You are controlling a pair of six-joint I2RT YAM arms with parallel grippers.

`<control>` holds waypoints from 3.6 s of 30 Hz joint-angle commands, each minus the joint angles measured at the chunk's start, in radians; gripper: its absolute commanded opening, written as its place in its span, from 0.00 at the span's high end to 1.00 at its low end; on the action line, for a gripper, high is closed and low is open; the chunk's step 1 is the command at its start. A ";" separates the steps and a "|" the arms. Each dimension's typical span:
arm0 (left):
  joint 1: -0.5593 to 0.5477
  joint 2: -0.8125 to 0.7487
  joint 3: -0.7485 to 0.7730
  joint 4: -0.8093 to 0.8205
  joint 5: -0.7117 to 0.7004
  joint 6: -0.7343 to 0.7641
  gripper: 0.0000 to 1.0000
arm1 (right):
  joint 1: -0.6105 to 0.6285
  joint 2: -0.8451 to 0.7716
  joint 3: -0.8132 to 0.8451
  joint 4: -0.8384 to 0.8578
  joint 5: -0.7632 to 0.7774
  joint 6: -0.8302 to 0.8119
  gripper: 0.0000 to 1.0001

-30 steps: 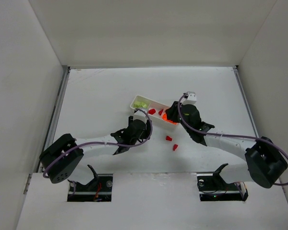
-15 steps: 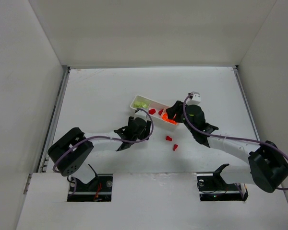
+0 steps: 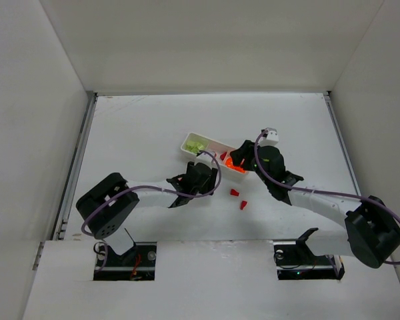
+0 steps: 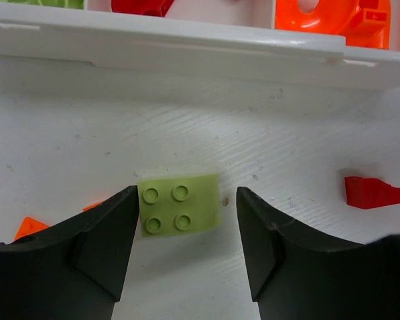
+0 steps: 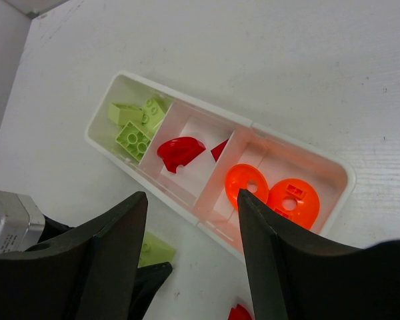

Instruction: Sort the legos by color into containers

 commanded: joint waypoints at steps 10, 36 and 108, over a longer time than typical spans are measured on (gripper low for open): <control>-0.055 0.056 0.039 0.009 -0.010 -0.007 0.44 | -0.042 -0.046 -0.023 0.073 -0.007 0.019 0.33; -0.058 -0.264 -0.001 -0.107 -0.090 -0.007 0.73 | -0.079 -0.072 -0.039 0.069 -0.015 0.033 0.31; 0.399 -0.553 -0.279 0.012 -0.099 -0.206 0.71 | 0.326 0.399 0.305 -0.052 0.071 -0.092 0.45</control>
